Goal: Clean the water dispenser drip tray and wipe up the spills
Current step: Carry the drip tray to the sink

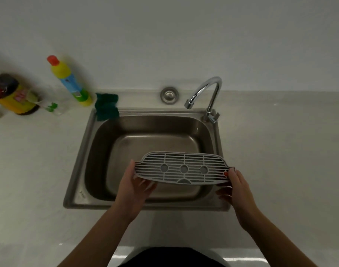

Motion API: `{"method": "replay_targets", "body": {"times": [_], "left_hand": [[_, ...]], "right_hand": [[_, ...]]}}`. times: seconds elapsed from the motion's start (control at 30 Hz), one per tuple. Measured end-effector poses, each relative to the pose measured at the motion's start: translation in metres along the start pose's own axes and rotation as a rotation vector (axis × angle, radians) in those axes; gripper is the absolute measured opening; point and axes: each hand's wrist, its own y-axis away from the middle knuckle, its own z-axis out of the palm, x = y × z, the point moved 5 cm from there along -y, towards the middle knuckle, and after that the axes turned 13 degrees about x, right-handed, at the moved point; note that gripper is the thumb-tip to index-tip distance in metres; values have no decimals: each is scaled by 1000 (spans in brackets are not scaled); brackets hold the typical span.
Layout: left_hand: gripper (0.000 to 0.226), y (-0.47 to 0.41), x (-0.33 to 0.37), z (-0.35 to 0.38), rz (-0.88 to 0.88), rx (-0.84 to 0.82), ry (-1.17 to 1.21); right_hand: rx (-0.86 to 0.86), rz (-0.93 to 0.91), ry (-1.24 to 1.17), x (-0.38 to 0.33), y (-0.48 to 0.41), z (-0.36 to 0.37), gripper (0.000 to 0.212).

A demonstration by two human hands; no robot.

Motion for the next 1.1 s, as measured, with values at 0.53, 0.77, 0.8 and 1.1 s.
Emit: {"method": "replay_targets", "body": {"times": [0.53,0.77,0.8,1.1], "left_hand": [[64,-121,56,35,-40,119,168],[65,-142,58,27,-35,180,160],[64,-142,58,27,-25,178,149],[65,-139,60,27,7,159,90]], "right_hand": [[-12,-70,377,-57,-75,83,42],[-193,-930,858,-102,-35,162,32],[-246,-1005,901,-101,-31,179,30],[-268,-1111,1106,-96,-46,221,44]]}}
